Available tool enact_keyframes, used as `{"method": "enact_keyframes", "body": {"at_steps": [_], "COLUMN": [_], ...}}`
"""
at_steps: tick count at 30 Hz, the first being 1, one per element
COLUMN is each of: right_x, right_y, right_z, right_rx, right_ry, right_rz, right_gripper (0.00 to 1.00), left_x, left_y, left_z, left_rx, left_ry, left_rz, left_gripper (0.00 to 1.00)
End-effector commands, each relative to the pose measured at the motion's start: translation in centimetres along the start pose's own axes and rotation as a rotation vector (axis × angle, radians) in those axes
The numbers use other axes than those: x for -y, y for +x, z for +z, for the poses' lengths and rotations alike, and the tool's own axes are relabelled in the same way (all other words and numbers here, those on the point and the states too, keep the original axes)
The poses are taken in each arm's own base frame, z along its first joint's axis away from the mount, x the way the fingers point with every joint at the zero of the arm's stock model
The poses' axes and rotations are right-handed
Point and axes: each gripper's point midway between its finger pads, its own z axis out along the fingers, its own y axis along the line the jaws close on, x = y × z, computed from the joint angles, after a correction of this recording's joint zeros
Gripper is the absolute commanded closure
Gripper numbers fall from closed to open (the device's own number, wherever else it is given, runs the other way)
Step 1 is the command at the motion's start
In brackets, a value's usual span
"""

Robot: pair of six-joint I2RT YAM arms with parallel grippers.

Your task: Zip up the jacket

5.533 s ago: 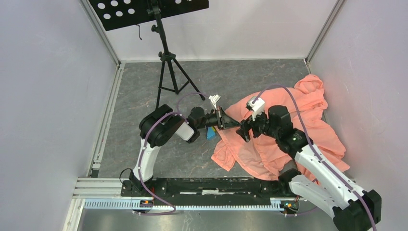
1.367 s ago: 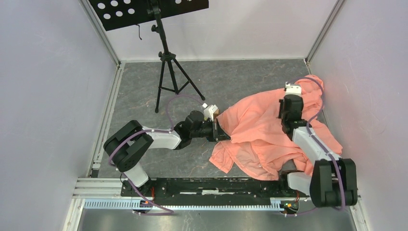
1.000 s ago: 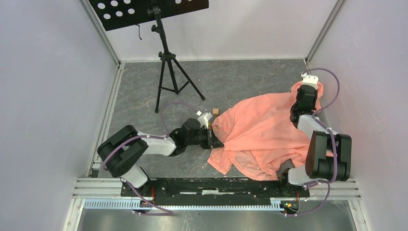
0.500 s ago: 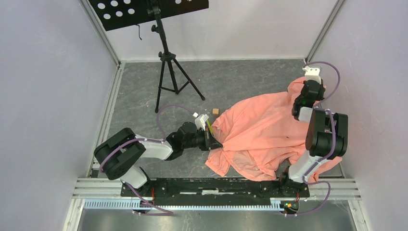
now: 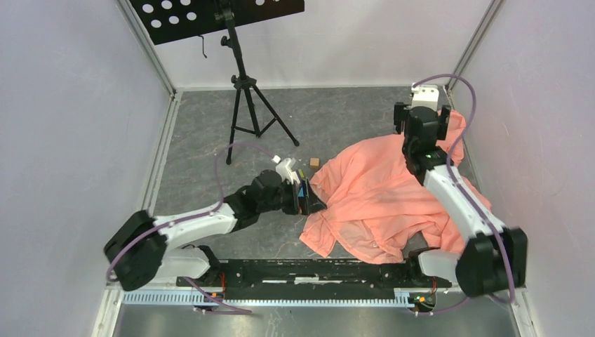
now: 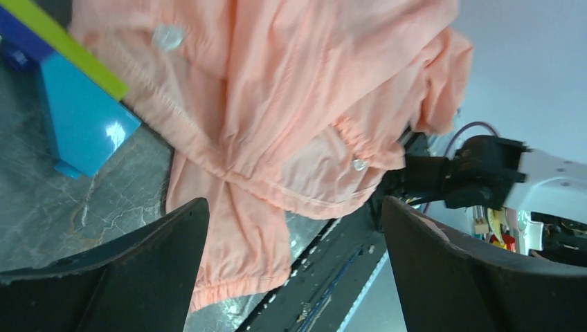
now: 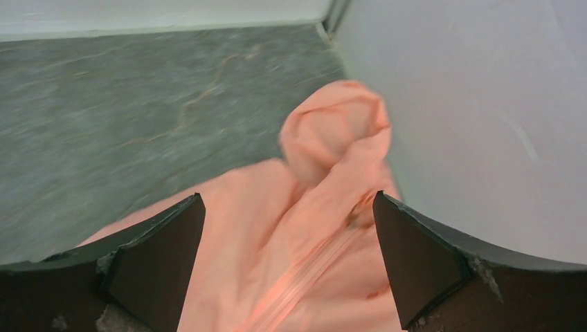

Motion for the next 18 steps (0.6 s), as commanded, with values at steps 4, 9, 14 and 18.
{"method": "enact_keyframes", "body": {"at_steps": [4,9,14,18], "right_x": [-3.8,1.0,7.0,10.6], "right_y": [2.0,-6.2,-12.2,-14.8], "right_z": [-13.2,-21.2,-27.0,-30.1], "right_rx": [-0.131,0.155,0.391,0.520], "right_ry": [-0.533,-0.656,-0.628,-0.582], "right_rz": [0.239,0.335,0.417,0.456], "right_gripper": [0.02,0.02,0.02,0.02], "left_x": [4.8,11.3,18.4,21.1], "left_y": [-5.9,-11.0,-14.4,-15.9], "left_z": [-9.8,-19.7,-29.5,-35.5], "left_rx": [0.194,0.443,0.621,0.749], "left_ry": [-0.058,0.037,0.168,0.203], "left_rz": [0.222,0.323,0.434,0.528], "left_gripper": [0.00,0.00,0.00,0.00]}}
